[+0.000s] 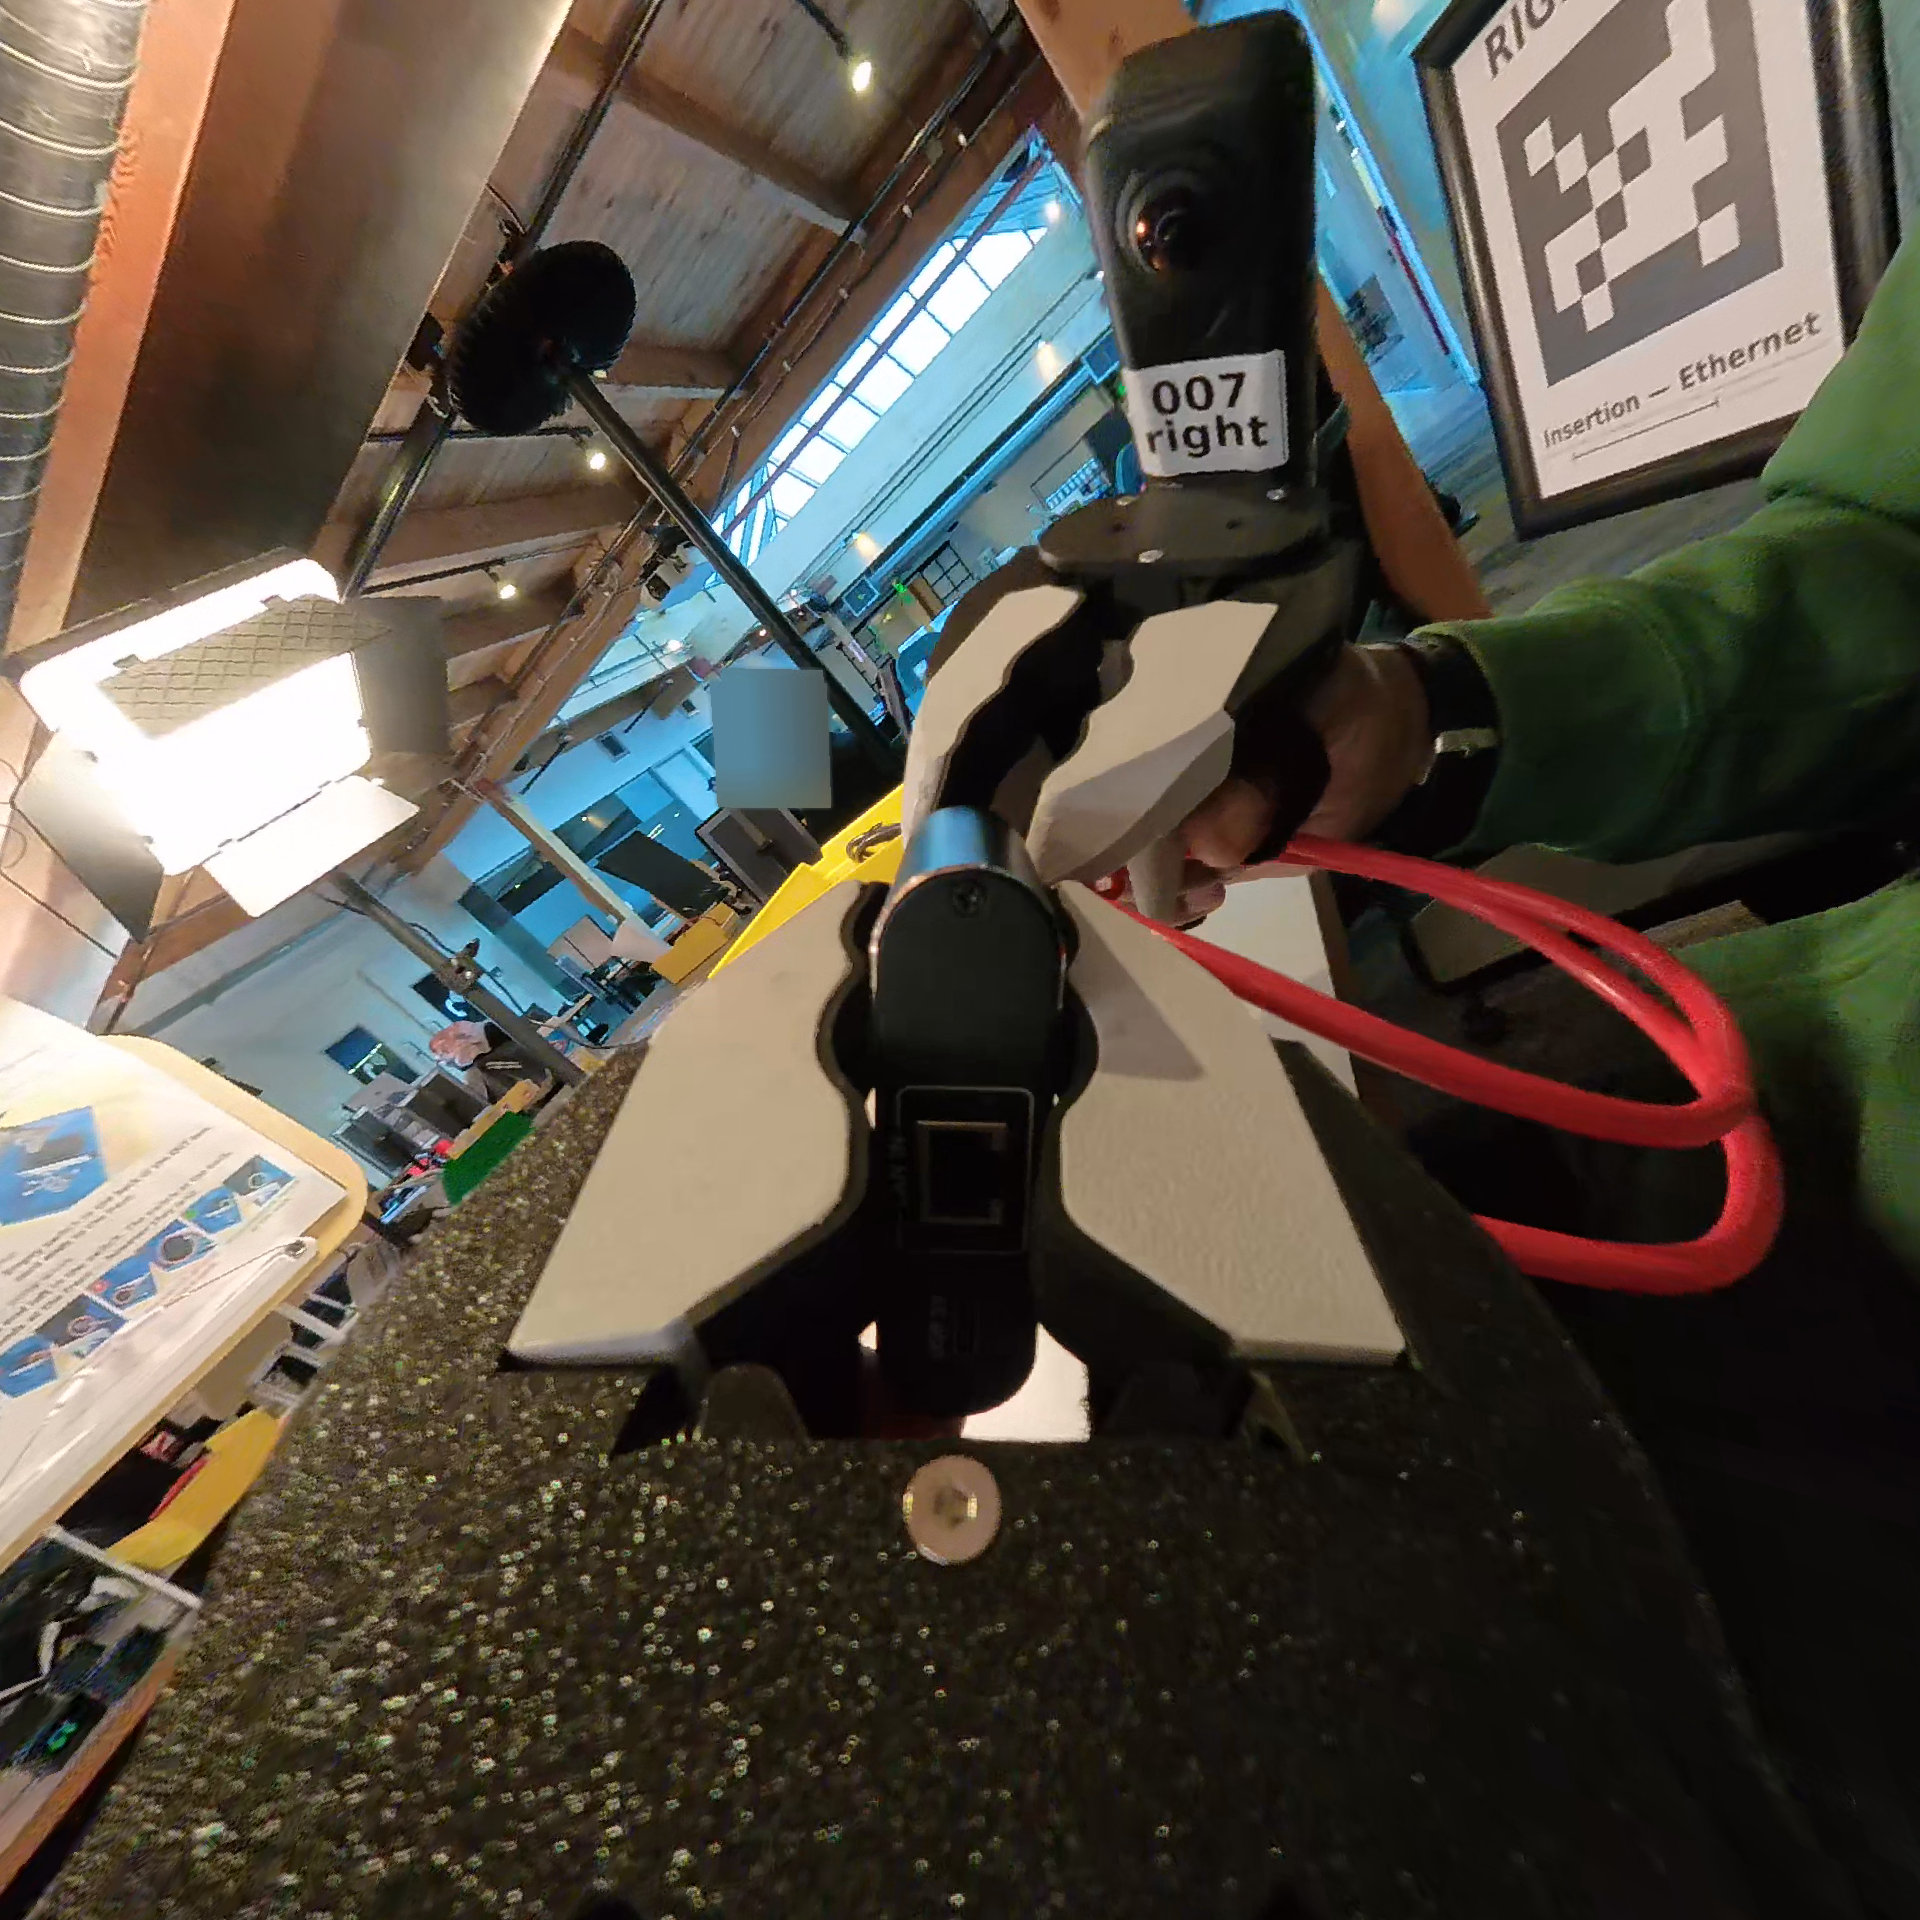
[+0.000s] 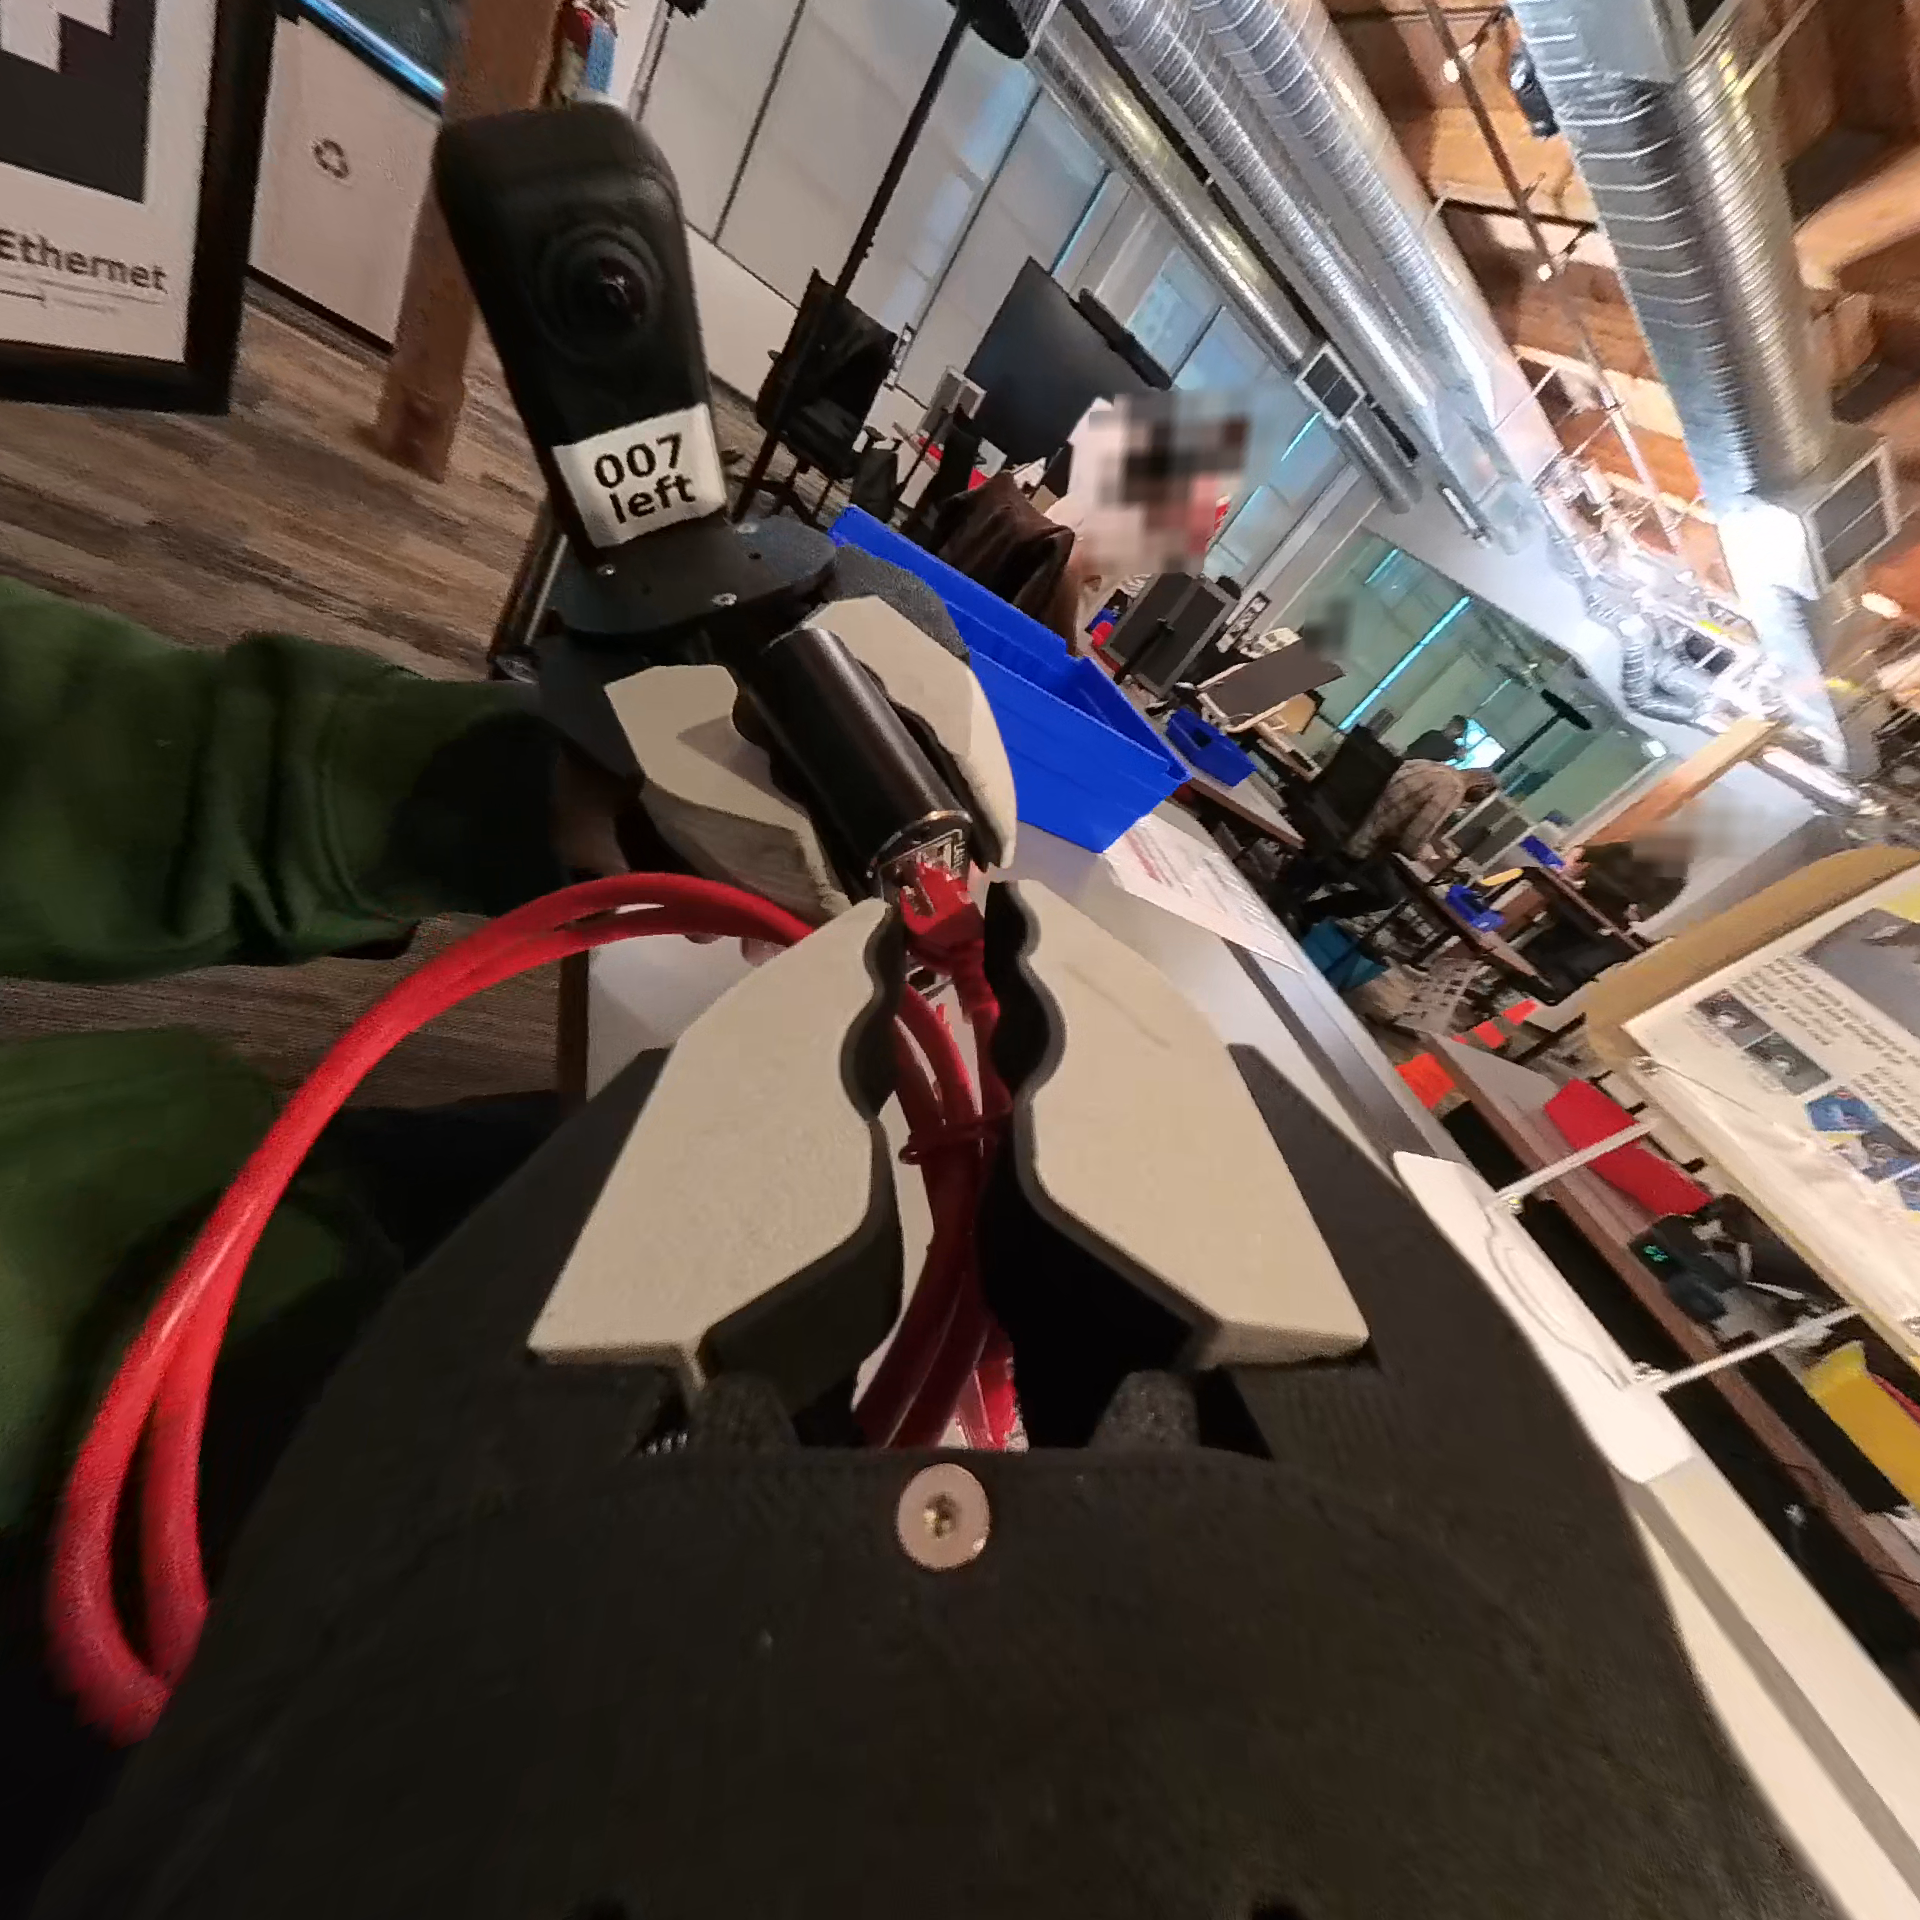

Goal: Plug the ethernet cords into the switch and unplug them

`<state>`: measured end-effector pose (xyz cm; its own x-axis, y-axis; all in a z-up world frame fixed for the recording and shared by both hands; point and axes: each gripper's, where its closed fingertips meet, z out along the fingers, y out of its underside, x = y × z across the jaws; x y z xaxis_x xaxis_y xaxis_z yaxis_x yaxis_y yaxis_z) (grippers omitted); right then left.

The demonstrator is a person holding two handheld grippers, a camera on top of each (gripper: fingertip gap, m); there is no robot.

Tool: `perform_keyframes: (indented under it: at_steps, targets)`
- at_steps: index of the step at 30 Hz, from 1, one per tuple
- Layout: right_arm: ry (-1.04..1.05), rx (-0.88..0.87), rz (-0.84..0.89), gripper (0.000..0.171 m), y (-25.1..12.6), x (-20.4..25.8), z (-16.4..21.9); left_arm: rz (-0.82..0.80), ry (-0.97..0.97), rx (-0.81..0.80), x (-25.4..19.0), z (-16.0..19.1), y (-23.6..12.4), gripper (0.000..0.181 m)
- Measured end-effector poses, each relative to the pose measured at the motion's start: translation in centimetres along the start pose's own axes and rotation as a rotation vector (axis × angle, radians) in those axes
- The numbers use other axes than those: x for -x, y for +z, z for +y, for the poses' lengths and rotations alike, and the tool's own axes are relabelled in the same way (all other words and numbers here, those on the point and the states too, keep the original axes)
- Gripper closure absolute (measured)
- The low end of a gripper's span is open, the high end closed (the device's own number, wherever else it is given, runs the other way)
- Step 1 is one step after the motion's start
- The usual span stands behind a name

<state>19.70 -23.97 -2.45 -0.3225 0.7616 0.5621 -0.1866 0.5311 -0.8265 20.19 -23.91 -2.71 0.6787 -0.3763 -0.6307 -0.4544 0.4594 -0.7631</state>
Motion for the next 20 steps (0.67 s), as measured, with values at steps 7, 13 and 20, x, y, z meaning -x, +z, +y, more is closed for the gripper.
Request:
perform_keyframes:
  at_steps: [7, 13, 20]
  targets:
    - [-0.023, -0.019, 0.074, 0.155, 0.25, -0.18, -0.39, -0.021, 0.0, -0.034, 0.26, -0.21, -0.27, 0.151]
    - [-0.047, -0.022, 0.102, 0.155, 0.0, -0.01, -0.2, -0.02, 0.032, -0.029, -0.02, -0.12, -0.17, 0.151]
    - [-0.066, 0.001, 0.104, 0.154, -0.13, -0.06, 0.28, -0.028, 0.075, 0.016, -0.1, 0.27, 0.04, 0.151]
